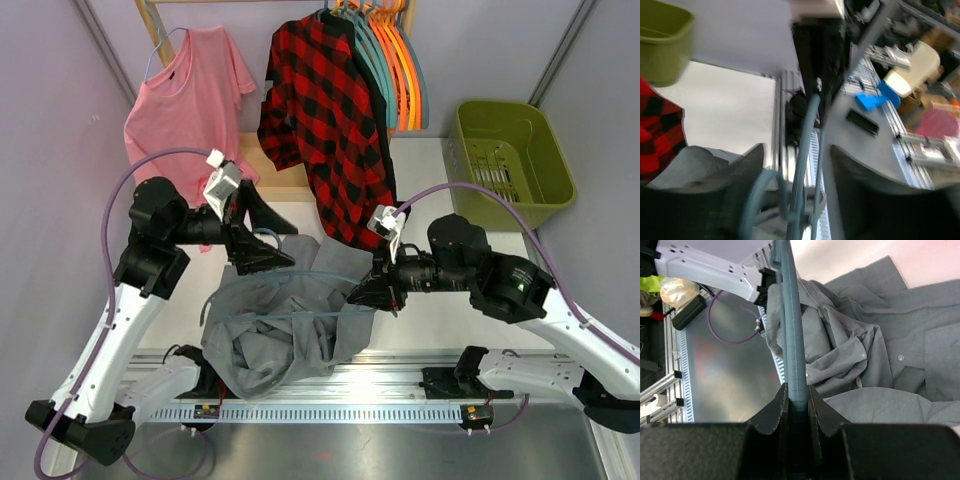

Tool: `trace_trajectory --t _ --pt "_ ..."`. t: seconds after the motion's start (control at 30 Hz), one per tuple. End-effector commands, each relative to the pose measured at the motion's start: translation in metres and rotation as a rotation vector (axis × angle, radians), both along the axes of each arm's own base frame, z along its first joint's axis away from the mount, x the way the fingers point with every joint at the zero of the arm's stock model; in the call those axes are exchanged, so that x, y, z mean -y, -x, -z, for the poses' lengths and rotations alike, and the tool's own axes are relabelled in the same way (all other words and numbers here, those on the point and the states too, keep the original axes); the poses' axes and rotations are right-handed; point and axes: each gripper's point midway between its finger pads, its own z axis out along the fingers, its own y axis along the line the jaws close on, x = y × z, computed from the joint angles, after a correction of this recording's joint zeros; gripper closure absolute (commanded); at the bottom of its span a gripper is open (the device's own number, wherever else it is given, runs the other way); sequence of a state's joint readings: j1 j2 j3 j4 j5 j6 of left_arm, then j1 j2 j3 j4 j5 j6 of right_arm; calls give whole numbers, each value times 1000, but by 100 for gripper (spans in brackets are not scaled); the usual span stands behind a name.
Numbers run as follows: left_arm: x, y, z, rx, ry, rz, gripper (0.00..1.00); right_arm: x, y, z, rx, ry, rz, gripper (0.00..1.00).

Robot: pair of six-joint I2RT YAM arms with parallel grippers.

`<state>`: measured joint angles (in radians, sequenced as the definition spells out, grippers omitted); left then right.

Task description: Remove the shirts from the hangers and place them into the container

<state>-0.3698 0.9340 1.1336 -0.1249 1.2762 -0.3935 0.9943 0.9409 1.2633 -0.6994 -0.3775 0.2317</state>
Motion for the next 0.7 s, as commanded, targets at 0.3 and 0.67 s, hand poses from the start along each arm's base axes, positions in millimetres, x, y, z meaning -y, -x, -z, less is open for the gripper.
trace_trajectory --t 0.3,0.67 --pt "-141 -69 -61 163 186 -1256 1 19 -87 -34 154 -35 482 100" --pt "-179 -42 23 -21 103 -1415 1 -56 -223 -88 376 -67 862 100"
